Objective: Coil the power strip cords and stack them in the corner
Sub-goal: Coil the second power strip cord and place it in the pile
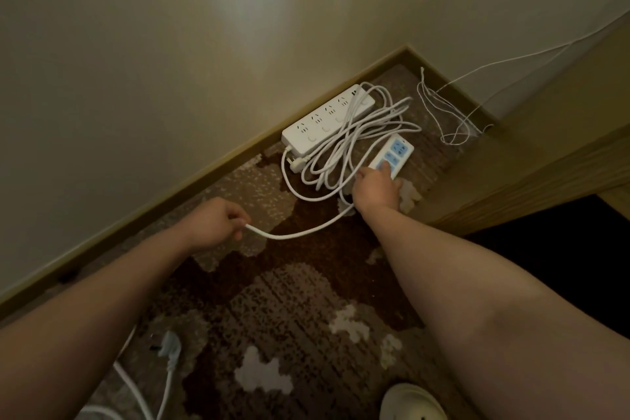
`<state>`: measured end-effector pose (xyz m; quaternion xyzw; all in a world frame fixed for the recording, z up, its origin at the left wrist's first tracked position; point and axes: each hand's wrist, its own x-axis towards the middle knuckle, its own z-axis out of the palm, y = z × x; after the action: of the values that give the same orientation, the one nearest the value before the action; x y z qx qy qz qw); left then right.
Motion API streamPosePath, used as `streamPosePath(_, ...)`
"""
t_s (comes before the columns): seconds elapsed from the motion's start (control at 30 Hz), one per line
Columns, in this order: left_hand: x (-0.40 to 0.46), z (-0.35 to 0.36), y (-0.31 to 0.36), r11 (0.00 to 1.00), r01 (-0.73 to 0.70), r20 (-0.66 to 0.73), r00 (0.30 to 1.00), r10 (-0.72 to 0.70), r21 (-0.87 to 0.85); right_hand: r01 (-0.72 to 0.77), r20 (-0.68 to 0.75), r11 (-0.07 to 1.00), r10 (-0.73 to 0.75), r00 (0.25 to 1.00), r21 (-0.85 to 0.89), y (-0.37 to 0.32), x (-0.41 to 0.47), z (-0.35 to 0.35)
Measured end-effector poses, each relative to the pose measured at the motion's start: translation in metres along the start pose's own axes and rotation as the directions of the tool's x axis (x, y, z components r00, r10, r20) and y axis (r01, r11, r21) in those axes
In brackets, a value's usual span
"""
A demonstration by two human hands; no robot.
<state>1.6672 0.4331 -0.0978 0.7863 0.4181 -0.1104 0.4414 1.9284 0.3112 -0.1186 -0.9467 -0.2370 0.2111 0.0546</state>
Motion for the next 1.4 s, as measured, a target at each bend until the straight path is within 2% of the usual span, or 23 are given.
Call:
streamPosePath(0.17, -0.005, 0.006, 0.004, 1.000, 0.006, -0.005, 1.000, -0.007, -0.030, -0.154, 0.016, 0.988, 0.154, 0.988, -0.005, 0.002, -0.011, 0.001)
streamPosePath(0.23, -0.005, 0.006, 0.008, 0.999, 0.017, -0.029, 0.999, -0.019, -0.042, -0.137, 0.056, 0.991, 0.137, 0.989, -0.007, 0.001, -0.010, -0.002)
streamPosePath(0.33, -0.006, 0.001, 0.009, 0.981, 0.081, -0.039, 0.995, -0.089, -0.175, -0.073, 0.064, 0.997, 0.073, 0.995, 0.005, 0.002, -0.006, -0.004)
streamPosePath(0.4, -0.012, -0.004, 0.008, 0.974, 0.126, 0.012, 0.992, -0.126, -0.190, -0.073, 0.043, 0.997, 0.074, 0.996, -0.021, 0.002, -0.003, -0.004)
streamPosePath(0.57, -0.037, -0.007, -0.002, 0.968, 0.216, 0.238, 0.954, -0.181, -0.130, -0.135, 0.051, 0.990, 0.137, 0.989, -0.034, -0.002, -0.002, -0.011)
streamPosePath(0.67, -0.044, -0.006, -0.010, 0.976, 0.188, 0.204, 0.965, -0.163, -0.110, -0.112, 0.032, 0.992, 0.114, 0.993, -0.053, -0.001, -0.008, -0.009)
streamPosePath(0.73, -0.043, -0.006, -0.011, 0.980, 0.175, 0.156, 0.975, -0.159, -0.098, 0.006, -0.121, 0.997, -0.015, 0.993, -0.074, -0.001, -0.017, -0.009)
streamPosePath(0.8, -0.041, -0.006, -0.008, 0.981, 0.176, 0.144, 0.976, -0.164, -0.076, 0.235, -0.240, 0.972, -0.231, 0.943, -0.011, -0.008, -0.029, -0.009)
streamPosePath(0.87, -0.038, -0.008, -0.003, 0.983, 0.172, 0.145, 0.976, -0.162, -0.060, 0.456, -0.191, 0.883, -0.431, 0.882, 0.114, -0.024, -0.046, -0.007)
streamPosePath(0.97, -0.038, -0.016, 0.003, 0.977, 0.171, 0.136, 0.979, -0.154, -0.128, 0.668, 0.063, 0.709, -0.695, 0.716, 0.225, -0.058, -0.076, 0.005)
streamPosePath(1.03, -0.041, -0.024, 0.006, 0.956, 0.191, 0.143, 0.976, -0.162, -0.222, 0.720, 0.242, 0.649, -0.761, 0.602, 0.247, -0.078, -0.091, 0.014)
streamPosePath(1.1, -0.047, -0.031, 0.006, 0.917, 0.222, 0.162, 0.971, -0.176, -0.333, 0.735, 0.367, 0.630, -0.765, 0.530, 0.252, -0.090, -0.098, 0.021)
streamPosePath(1.2, -0.057, -0.037, 0.006, 0.849, 0.248, 0.198, 0.965, -0.173, -0.466, 0.726, 0.419, 0.598, -0.787, 0.452, 0.339, -0.092, -0.104, 0.029)
streamPosePath(1.27, -0.063, -0.040, 0.003, 0.838, 0.246, 0.188, 0.967, -0.174, -0.487, 0.701, 0.379, 0.594, -0.801, 0.464, 0.396, -0.092, -0.105, 0.033)
streamPosePath(1.4, -0.084, -0.058, -0.013, 0.924, 0.156, 0.072, 0.988, -0.140, -0.350, 0.645, 0.325, 0.628, -0.778, 0.538, 0.436, -0.093, -0.096, 0.031)
